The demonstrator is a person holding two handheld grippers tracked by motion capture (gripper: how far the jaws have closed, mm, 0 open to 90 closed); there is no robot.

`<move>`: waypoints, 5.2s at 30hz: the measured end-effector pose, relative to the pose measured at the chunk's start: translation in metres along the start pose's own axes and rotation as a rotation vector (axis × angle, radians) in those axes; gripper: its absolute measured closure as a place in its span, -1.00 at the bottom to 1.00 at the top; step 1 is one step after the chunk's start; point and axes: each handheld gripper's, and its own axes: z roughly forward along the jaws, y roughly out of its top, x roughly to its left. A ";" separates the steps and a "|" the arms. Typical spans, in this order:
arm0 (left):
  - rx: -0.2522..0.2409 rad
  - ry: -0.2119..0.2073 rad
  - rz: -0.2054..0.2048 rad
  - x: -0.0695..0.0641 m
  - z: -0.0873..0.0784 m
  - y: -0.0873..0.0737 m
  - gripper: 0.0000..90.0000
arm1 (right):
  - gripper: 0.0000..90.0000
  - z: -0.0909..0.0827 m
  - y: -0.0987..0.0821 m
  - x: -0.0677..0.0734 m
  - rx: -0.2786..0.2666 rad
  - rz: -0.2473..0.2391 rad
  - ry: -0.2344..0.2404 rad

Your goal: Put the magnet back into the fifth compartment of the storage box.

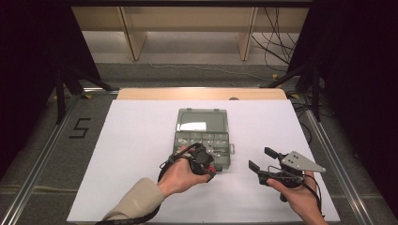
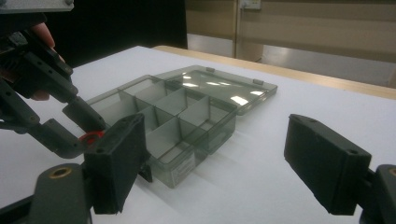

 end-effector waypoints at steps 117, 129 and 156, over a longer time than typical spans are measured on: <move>0.049 0.174 -0.168 0.080 -0.031 -0.025 0.38 | -0.51 -0.001 0.000 -0.001 0.020 0.001 -0.002; 0.055 0.183 -0.157 0.082 -0.029 -0.026 0.38 | -0.51 0.001 -0.001 -0.001 0.005 0.003 0.000; 0.068 0.199 -0.111 0.087 -0.022 -0.030 0.38 | -0.51 0.001 -0.001 -0.001 0.006 0.004 0.001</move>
